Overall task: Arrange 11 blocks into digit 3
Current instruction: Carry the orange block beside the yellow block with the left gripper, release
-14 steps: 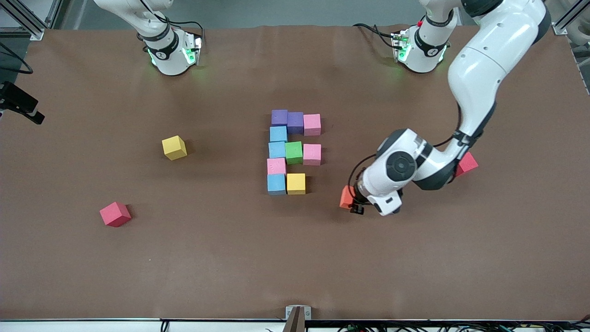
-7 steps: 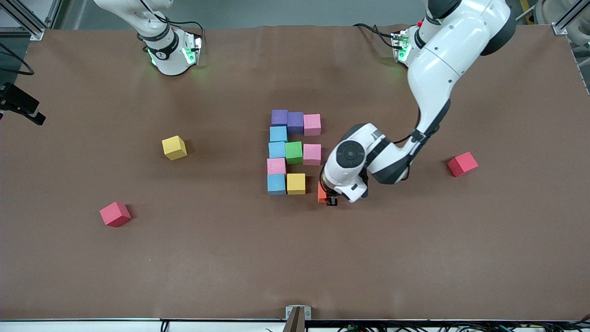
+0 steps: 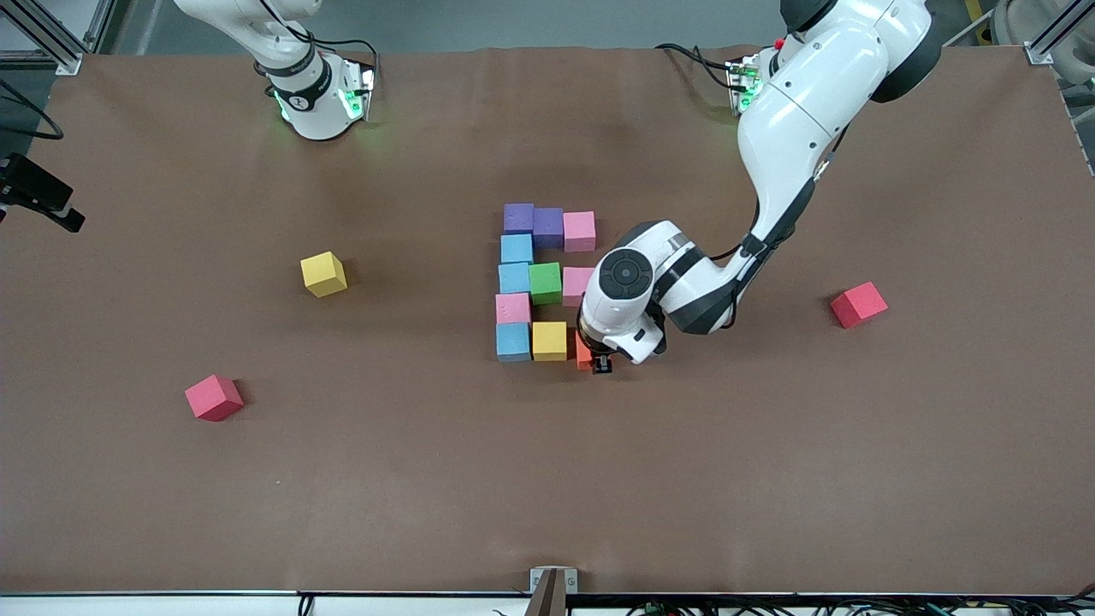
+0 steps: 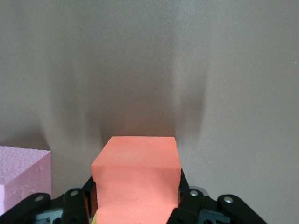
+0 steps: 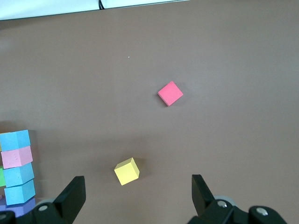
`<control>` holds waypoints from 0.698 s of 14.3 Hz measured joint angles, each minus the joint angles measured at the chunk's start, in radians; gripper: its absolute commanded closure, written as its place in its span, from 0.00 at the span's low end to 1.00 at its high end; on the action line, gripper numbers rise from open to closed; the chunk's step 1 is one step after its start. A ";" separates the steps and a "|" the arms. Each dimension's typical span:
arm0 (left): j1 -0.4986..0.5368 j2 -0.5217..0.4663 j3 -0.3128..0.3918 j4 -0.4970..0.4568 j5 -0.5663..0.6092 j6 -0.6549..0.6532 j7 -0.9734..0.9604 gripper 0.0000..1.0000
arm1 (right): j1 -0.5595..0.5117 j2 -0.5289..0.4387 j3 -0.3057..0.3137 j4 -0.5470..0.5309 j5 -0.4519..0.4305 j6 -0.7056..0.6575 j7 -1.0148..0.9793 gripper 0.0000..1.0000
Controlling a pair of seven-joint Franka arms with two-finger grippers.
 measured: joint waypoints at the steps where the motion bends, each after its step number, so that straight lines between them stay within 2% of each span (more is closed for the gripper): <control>1: -0.002 0.000 0.000 0.000 0.000 0.000 -0.001 0.85 | 0.000 0.000 0.000 0.000 0.000 0.000 0.000 0.00; 10: -0.031 0.016 0.000 0.025 0.000 0.000 -0.001 0.83 | 0.000 0.002 0.000 0.000 0.000 0.000 0.000 0.00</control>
